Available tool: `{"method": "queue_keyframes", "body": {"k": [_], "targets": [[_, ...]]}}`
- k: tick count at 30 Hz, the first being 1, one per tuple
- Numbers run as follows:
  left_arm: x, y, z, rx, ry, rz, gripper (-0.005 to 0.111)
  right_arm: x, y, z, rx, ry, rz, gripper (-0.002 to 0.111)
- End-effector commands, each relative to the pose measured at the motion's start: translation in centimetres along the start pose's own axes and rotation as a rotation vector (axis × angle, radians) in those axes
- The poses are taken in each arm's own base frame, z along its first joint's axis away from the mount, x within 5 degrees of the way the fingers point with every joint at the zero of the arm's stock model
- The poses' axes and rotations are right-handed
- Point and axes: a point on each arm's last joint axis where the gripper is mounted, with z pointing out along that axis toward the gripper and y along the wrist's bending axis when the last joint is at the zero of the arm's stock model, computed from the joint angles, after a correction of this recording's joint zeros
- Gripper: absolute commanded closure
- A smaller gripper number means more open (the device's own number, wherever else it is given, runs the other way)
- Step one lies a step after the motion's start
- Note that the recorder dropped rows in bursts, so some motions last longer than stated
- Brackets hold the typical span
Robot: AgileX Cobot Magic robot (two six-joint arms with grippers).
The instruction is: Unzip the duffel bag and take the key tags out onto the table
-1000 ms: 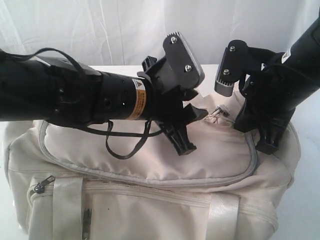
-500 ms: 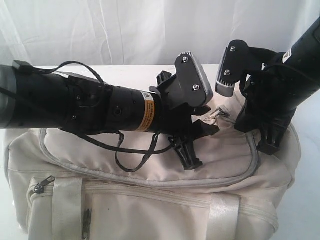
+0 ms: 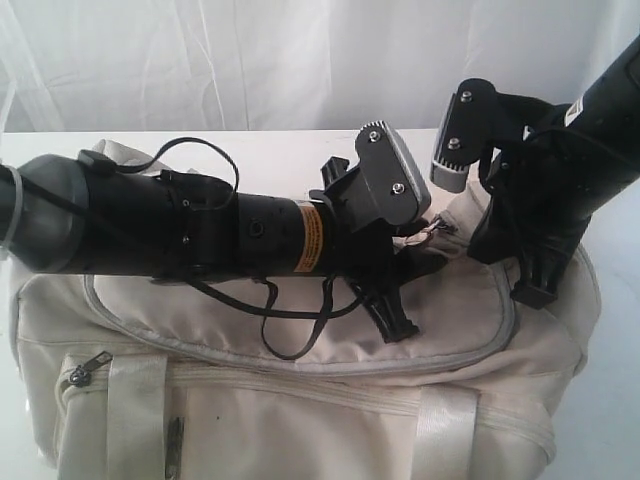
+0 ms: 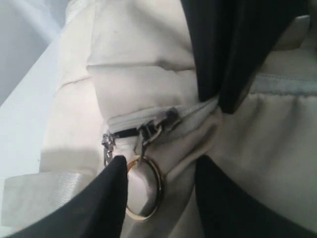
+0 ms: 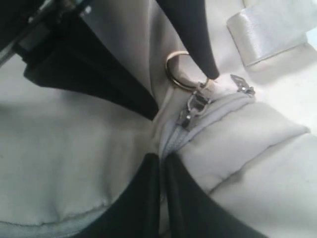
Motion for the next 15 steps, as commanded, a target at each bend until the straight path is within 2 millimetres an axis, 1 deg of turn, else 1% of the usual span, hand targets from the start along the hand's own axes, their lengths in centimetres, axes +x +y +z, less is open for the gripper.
{"method": "queue_keyframes", "body": {"k": [1, 8, 11, 15], "targets": [[0.1, 0.4, 0.1, -0.040, 0.005, 0.013, 0.058, 0.0, 0.3, -0.3, -0.014, -0.006, -0.008, 0.108], [0.2, 0.5, -0.2, -0.057, 0.035, 0.015, 0.058, 0.0, 0.3, -0.3, -0.004, -0.007, -0.011, 0.108], [-0.5, 0.9, -1.0, -0.074, 0.055, 0.041, 0.058, 0.0, 0.2, -0.3, -0.001, -0.002, -0.015, 0.108], [-2.1, 1.5, -2.7, -0.112, 0.029, 0.050, 0.058, 0.0, 0.2, -0.3, 0.005, -0.003, -0.016, 0.108]]}}
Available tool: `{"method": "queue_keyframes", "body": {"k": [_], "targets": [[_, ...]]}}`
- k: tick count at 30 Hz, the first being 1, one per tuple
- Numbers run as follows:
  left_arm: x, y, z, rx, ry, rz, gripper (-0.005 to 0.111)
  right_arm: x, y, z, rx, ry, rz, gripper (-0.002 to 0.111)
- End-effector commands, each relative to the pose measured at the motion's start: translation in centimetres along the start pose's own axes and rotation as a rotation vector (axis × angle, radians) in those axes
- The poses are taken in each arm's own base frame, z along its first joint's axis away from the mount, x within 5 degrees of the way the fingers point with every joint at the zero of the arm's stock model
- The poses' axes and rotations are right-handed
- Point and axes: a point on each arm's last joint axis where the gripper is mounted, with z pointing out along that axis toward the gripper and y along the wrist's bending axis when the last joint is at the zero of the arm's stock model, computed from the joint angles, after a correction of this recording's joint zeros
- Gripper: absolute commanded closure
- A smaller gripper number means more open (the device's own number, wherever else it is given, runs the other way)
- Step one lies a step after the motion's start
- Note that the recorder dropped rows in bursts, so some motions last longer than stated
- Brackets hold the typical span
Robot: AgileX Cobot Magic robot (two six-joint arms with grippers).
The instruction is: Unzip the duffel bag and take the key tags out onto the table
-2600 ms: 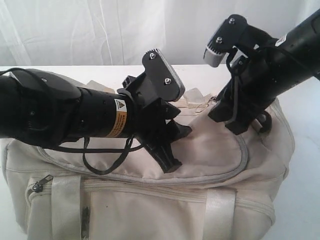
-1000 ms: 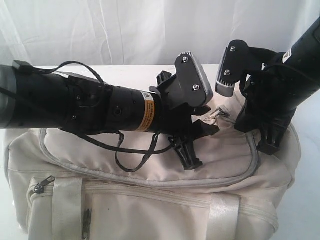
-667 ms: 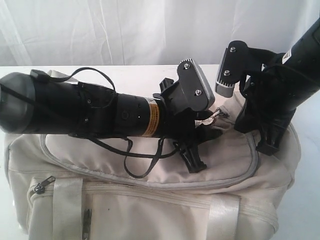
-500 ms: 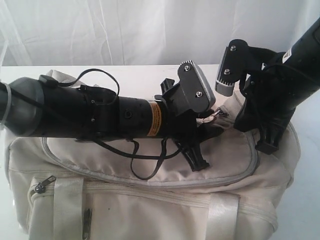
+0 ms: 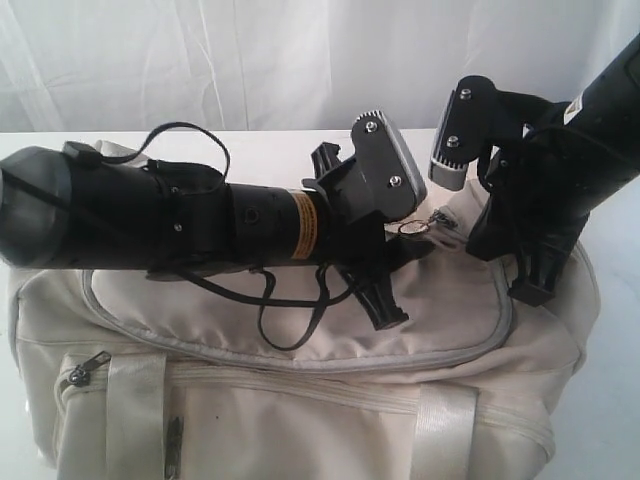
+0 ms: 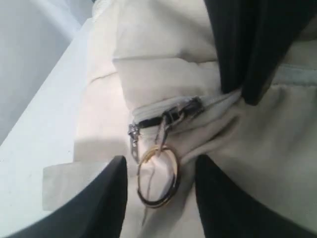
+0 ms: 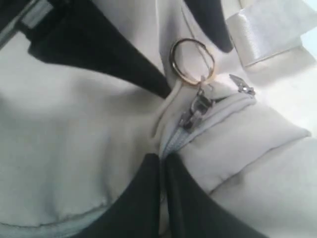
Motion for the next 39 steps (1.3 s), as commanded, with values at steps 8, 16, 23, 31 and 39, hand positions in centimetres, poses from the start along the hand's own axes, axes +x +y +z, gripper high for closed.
{"method": "queue_keyframes", "body": {"k": [8, 16, 23, 31, 39], "targets": [[-1.2, 0.9, -1.6, -0.051, 0.020, 0.015, 0.058, 0.1, 0.3, -0.3, -0.009, 0.001, -0.014, 0.108], [0.5, 0.5, -0.1, -0.043, 0.068, 0.041, 0.058, 0.0, 0.3, -0.3, -0.010, -0.001, -0.012, 0.108], [0.4, 0.1, 0.5, -0.019, 0.008, 0.037, 0.058, 0.0, 0.3, -0.3, -0.012, -0.005, -0.010, 0.108], [0.0, -0.2, 0.7, 0.001, -0.057, -0.016, 0.058, -0.1, 0.3, -0.3, -0.013, -0.016, -0.002, 0.108], [-0.4, -1.9, 1.3, 0.047, -0.069, 0.018, 0.058, -0.1, 0.3, -0.3, -0.012, -0.021, 0.000, 0.108]]}}
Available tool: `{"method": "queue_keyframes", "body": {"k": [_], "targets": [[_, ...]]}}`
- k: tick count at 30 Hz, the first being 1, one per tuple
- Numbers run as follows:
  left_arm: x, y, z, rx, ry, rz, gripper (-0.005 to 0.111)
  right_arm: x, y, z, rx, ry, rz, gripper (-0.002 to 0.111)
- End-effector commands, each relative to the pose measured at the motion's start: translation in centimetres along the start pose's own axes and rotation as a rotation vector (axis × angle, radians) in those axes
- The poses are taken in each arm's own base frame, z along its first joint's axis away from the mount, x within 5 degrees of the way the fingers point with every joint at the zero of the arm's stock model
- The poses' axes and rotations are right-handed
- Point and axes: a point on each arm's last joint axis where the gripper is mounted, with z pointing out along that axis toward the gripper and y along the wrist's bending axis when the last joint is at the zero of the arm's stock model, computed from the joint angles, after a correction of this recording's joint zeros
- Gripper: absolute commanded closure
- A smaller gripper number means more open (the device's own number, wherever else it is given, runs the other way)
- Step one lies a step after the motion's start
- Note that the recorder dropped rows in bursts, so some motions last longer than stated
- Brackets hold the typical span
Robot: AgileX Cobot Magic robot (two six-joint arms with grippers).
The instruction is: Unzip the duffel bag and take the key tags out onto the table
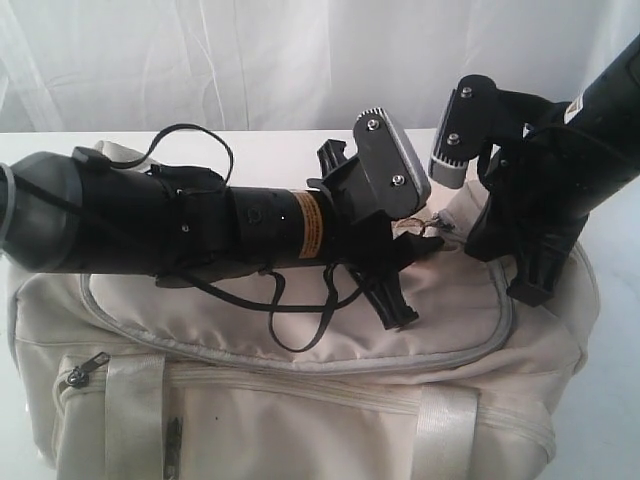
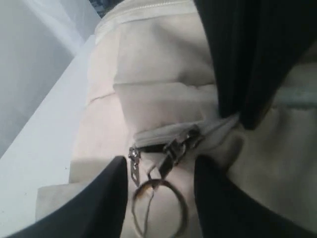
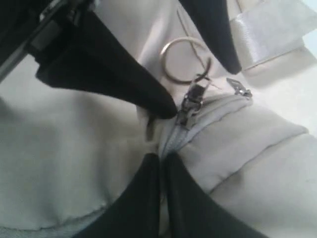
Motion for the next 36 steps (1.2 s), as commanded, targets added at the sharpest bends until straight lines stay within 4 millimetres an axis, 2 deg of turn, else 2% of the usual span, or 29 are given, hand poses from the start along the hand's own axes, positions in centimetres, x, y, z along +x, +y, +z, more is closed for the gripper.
{"method": "queue_keyframes", "body": {"k": [1, 8, 13, 18, 25, 26, 29, 31, 36], "targets": [[0.0, -1.3, 0.7, 0.039, 0.000, 0.029, 0.058, -0.1, 0.3, -0.3, -0.008, -0.014, -0.006, 0.108], [1.5, -1.6, 1.4, 0.037, 0.079, 0.008, 0.058, -0.2, 0.4, -0.3, -0.017, -0.029, 0.006, 0.108], [1.7, -1.5, 1.4, 0.025, 0.096, 0.031, 0.059, -0.2, 0.3, -0.3, -0.014, -0.030, 0.006, 0.108], [1.0, -1.4, 1.5, 0.019, 0.021, 0.009, 0.074, -0.3, 0.4, -0.3, -0.017, -0.035, 0.010, 0.108], [1.0, -1.0, 1.5, -0.023, 0.015, -0.066, 0.074, -0.3, 0.4, -0.3, -0.019, -0.038, 0.012, 0.108], [1.0, -1.0, 1.5, -0.027, 0.015, -0.078, 0.077, -0.3, 0.4, -0.3, -0.019, -0.038, 0.012, 0.108], [1.0, -0.9, 1.5, -0.030, 0.016, -0.082, 0.096, -0.3, 0.4, -0.3, -0.019, -0.038, 0.012, 0.108], [1.0, -0.9, 1.5, -0.030, 0.017, -0.083, 0.105, -0.3, 0.4, -0.3, -0.019, -0.038, 0.012, 0.108], [1.3, -0.9, 1.4, -0.029, 0.053, -0.078, 0.107, -0.3, 0.4, -0.3, -0.017, -0.039, 0.012, 0.108]]}}
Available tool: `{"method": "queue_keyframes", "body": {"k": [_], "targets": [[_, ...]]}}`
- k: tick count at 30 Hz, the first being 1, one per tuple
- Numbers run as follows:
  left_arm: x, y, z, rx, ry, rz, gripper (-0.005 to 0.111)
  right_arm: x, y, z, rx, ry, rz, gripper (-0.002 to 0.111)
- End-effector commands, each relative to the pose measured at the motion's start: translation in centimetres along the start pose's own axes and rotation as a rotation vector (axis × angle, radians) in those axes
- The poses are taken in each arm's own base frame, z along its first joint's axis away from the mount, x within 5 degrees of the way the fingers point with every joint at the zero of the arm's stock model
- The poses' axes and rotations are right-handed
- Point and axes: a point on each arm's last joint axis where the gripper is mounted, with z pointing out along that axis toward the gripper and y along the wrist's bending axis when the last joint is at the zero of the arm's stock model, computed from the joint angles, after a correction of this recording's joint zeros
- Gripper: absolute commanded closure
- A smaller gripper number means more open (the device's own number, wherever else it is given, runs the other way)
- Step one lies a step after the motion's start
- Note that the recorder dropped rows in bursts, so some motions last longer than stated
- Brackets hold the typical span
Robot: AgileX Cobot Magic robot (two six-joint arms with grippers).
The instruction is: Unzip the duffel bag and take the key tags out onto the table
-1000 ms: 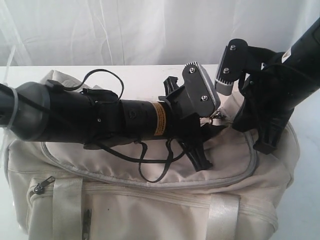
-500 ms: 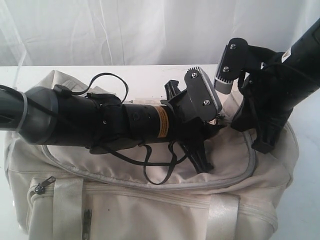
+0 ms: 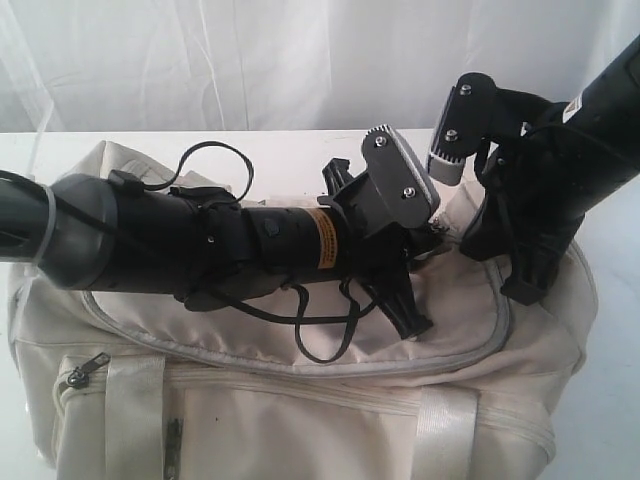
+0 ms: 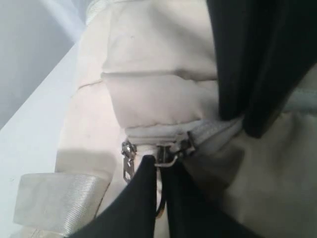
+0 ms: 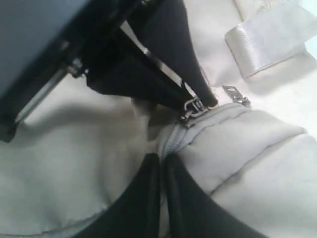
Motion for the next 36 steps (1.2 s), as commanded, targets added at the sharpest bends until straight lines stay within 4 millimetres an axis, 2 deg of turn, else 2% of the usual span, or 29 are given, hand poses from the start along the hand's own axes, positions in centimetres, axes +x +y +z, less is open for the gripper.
{"method": "queue_keyframes", "body": {"k": [1, 5, 17, 21, 25, 28, 33, 36], "targets": [[0.4, -0.2, -0.1, 0.005, 0.044, 0.007, 0.107, -0.2, 0.2, -0.4, -0.007, -0.019, -0.003, 0.108], [0.3, 0.0, -0.6, 0.002, 0.094, 0.040, 0.107, -0.2, 0.2, -0.4, -0.004, -0.021, -0.002, 0.108], [-3.1, 1.4, -3.9, -0.060, 0.051, 0.038, 0.107, -0.3, 0.0, -0.4, 0.016, -0.030, 0.001, 0.108], [-3.9, 1.6, -4.7, -0.071, 0.044, -0.008, 0.107, -0.5, -0.4, -0.4, 0.058, -0.056, 0.067, 0.108], [-4.4, 0.9, -4.8, -0.053, 0.038, 0.035, 0.107, -0.6, -0.6, -0.5, 0.082, -0.076, 0.159, 0.107], [-4.6, 0.4, -4.8, -0.038, 0.034, 0.073, 0.107, -0.8, -0.8, -1.1, 0.104, -0.082, 0.157, 0.100], [-4.5, 0.5, -4.8, -0.039, 0.041, 0.073, 0.107, -1.5, -0.8, -4.0, 0.188, -0.163, 0.173, 0.084], [-4.6, 0.4, -4.8, -0.036, 0.027, 0.076, 0.107, -1.5, -0.9, -5.3, 0.270, -0.186, 0.142, 0.071]]}}
